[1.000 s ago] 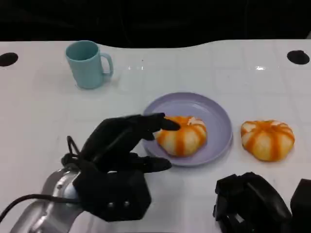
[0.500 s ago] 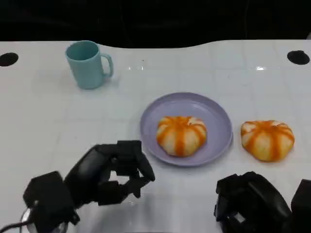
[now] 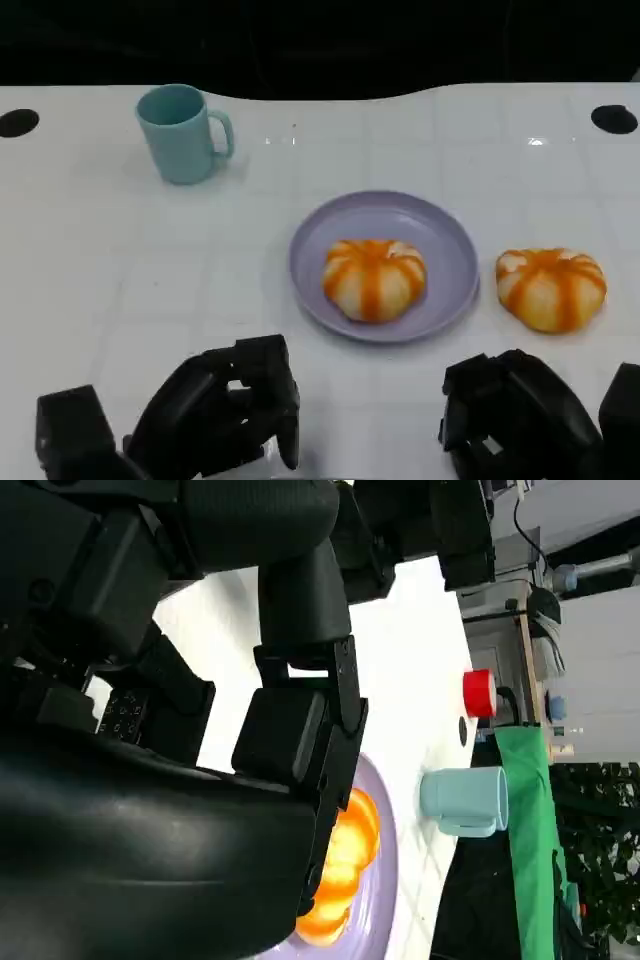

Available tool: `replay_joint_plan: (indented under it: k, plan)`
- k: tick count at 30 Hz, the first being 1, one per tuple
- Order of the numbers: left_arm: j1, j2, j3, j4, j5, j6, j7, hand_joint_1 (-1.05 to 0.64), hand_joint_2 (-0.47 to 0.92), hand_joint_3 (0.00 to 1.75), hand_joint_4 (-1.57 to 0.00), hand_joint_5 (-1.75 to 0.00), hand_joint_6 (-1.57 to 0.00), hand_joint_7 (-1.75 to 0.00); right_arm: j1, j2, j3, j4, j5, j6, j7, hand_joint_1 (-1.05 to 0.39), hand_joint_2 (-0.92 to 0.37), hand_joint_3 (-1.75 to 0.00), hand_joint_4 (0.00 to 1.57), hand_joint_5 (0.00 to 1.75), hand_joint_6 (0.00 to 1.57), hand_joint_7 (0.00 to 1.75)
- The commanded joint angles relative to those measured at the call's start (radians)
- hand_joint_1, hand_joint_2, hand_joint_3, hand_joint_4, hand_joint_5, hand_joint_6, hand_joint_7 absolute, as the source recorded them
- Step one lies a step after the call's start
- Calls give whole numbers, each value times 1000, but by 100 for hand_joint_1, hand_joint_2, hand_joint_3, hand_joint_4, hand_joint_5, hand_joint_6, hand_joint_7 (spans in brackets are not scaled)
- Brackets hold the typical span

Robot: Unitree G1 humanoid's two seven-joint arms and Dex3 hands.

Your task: Grasp the bread from the table and place it into the plate.

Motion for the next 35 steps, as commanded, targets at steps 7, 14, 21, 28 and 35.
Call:
replay_joint_plan:
  k: [7, 14, 21, 28, 35]
  plan:
    - [7, -17, 45, 11, -11, 30, -34, -77, 92, 30, -94, -175, -82, -170, 4, -23, -6, -9, -8, -15, 1, -105, -7, -137, 153, 132, 157, 102]
    - [-5, -32, 58, 49, -14, 29, -67, -77, 92, 29, -96, -175, -81, -174, -1, -23, -10, 0, -10, -20, -3, -105, -8, -136, 153, 132, 157, 103]
    - [-20, -40, 72, 87, -7, 18, -93, -79, 92, 28, -97, -175, -81, -175, -9, -19, -12, 8, -2, -15, -1, -105, -11, -132, 152, 133, 157, 102]
    - [-31, -47, 83, 105, -13, 25, -115, -79, 92, 26, -96, -175, -81, -173, -14, -14, -15, 27, 2, -34, 5, -105, -10, -131, 151, 133, 157, 101]
    - [-42, -53, 96, 117, -9, 21, -126, -79, 92, 24, -97, -175, -83, -171, -16, -20, -13, 26, -7, -37, -1, -105, -12, -130, 153, 132, 157, 103]
